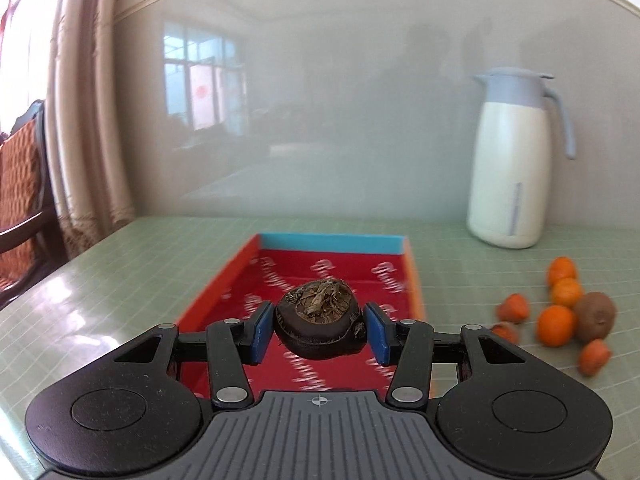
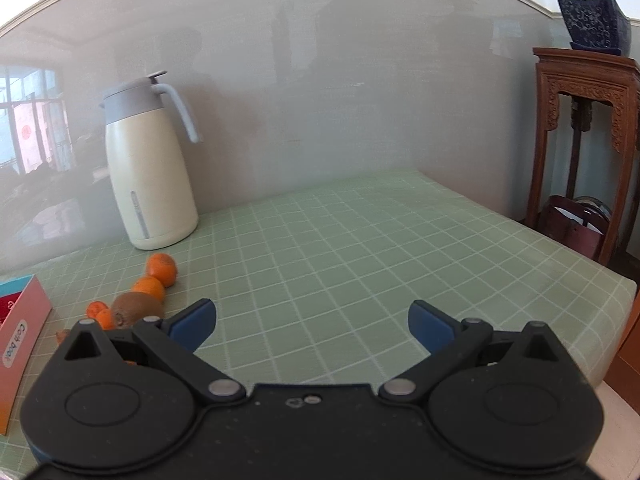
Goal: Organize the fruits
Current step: 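Carry the water chestnut with the left tool into the box and release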
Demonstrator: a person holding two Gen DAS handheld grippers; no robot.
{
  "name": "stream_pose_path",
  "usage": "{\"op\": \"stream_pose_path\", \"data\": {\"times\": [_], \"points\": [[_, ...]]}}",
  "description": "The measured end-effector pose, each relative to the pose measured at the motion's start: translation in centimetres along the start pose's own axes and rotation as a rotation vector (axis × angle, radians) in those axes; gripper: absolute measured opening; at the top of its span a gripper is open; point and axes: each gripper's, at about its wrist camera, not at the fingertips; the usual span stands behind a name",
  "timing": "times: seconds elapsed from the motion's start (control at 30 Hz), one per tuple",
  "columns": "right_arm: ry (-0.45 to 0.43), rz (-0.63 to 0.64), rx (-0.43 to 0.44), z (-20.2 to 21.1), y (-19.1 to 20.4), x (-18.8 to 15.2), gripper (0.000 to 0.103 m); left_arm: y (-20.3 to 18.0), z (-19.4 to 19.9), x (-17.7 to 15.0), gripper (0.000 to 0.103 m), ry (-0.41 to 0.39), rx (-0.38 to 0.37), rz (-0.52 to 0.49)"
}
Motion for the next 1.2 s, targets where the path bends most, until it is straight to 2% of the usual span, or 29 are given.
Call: {"op": "stream_pose_path", "data": {"times": [0.3, 0.57, 1.03, 1.2], "points": [[0.006, 0.025, 0.052, 0.0, 2.6, 0.0, 0.103, 3.5, -1.6, -0.8, 0.049, 0.087, 0.044, 0.063], [0.007, 0.045, 0.079, 0.0, 4.2, -0.1, 0.103, 4.8, -2.9, -1.4, 0.049, 0.147, 0.061, 0.093], [0.011, 0.042, 0.083, 0.0, 4.4, -0.2, 0.103, 4.8, -3.0, -1.3, 0.049, 0.159, 0.095, 0.092], [0.011, 0.027, 0.082, 0.0, 4.1, -0.2, 0.103, 4.9, -2.7, -1.2, 0.056, 0.152, 0.100, 0.115]]}}
Point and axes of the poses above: each gripper's, at about its wrist camera, not at the fingertips, and z roughly against the way its jaws point, y to its left, x to its top, and after that the axes turned 3 degrees about -x, right-handed
